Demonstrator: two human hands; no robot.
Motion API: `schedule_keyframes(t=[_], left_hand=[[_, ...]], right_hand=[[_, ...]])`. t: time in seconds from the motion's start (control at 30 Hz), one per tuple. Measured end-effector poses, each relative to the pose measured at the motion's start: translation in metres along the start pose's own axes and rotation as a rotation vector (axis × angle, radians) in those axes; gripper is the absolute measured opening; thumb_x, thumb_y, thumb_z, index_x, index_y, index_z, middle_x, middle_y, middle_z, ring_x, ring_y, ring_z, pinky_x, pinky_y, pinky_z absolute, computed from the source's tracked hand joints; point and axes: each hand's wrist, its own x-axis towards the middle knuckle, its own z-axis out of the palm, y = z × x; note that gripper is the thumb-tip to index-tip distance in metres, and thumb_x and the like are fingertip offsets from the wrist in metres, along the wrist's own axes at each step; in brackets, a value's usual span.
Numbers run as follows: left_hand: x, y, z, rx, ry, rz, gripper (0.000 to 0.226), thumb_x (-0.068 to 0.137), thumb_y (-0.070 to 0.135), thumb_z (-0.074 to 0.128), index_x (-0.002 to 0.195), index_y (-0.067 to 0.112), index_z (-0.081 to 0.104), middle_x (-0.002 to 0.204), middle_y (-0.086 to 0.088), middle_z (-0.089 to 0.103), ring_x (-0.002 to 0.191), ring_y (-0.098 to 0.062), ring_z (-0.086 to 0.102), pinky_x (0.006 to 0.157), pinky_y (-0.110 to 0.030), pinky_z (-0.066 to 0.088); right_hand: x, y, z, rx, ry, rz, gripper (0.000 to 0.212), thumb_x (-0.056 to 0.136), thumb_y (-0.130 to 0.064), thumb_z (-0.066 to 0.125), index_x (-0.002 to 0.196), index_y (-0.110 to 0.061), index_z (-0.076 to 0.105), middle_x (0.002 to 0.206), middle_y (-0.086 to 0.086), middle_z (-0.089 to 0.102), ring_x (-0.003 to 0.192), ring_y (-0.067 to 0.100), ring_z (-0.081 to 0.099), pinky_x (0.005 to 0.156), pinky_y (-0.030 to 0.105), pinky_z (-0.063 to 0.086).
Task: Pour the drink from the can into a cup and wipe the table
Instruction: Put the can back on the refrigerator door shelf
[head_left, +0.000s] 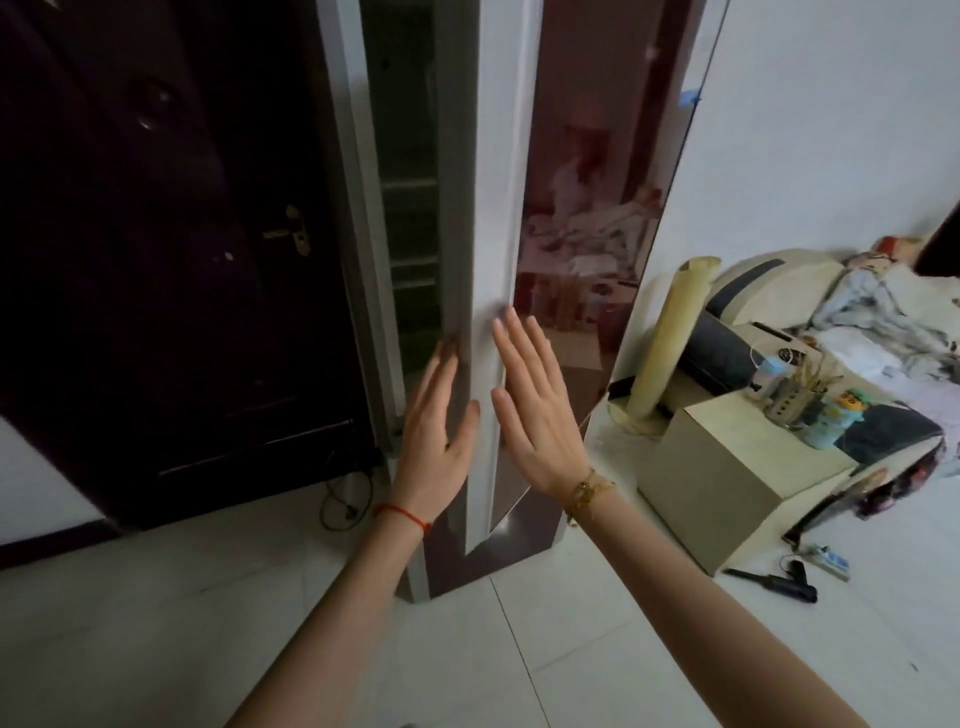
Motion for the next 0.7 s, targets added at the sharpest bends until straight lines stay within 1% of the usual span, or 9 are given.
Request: schedule_keyframes(t=[0.07,0.1,0.33,0.53,0.7], left_hand=[[0.011,-0.013,-0.011,0.019,0.026,-0.020,0.061,0.099,0.027,0.050,0.154,0.025,0.023,0.162,0.008,0.017,0.148,-0.005,0.015,0.115,-0.022,0.018],[0.017,-0.019,-0.016,0.024,0.038,-0.030,0.061,0.099,0.025,0.052,0.154,0.024,0.024,0.162,0.006,0.018,0.148,-0.006,0.015,0.116,-0.024,0.018],[0.059,-0.070,-0.050,0.121,0.059,-0.032,0.064,0.099,0.024,0.053,0.155,0.024,0.021,0.163,0.007,0.015,0.149,-0.007,0.012,0.118,-0.026,0.016],[0.105,-0.110,-0.073,0.230,0.050,-0.001,0.069,0.098,0.024,0.054,0.156,0.022,0.016,0.164,0.004,0.011,0.150,-0.012,0.010,0.121,-0.033,0.015],[0.137,-0.137,-0.085,0.242,0.039,0.008,0.071,0.097,0.021,0.055,0.156,0.021,0.015,0.164,0.003,0.012,0.150,-0.015,0.012,0.122,-0.041,0.020]], right_hand=[[0.016,-0.001,0.016,0.009,-0.018,-0.016,0.056,0.102,-0.028,0.030,0.154,-0.010,0.017,0.164,0.003,0.009,0.151,0.021,-0.001,0.121,0.052,0.012],[0.024,-0.001,0.025,0.011,-0.025,-0.023,0.056,0.102,-0.027,0.031,0.154,-0.011,0.017,0.164,0.003,0.008,0.151,0.021,-0.001,0.121,0.052,0.011],[0.078,0.003,0.078,-0.038,-0.064,-0.058,0.057,0.103,-0.022,0.035,0.155,-0.013,0.013,0.164,0.001,0.004,0.151,0.020,-0.003,0.122,0.050,0.008],[0.119,0.006,0.117,-0.179,-0.085,-0.056,0.057,0.104,-0.025,0.032,0.155,-0.015,0.009,0.164,0.000,0.000,0.151,0.020,-0.006,0.122,0.048,0.008],[0.148,0.009,0.144,-0.253,-0.099,-0.035,0.057,0.104,-0.027,0.030,0.155,-0.015,0.008,0.164,-0.001,-0.001,0.151,0.020,-0.008,0.123,0.046,0.007]])
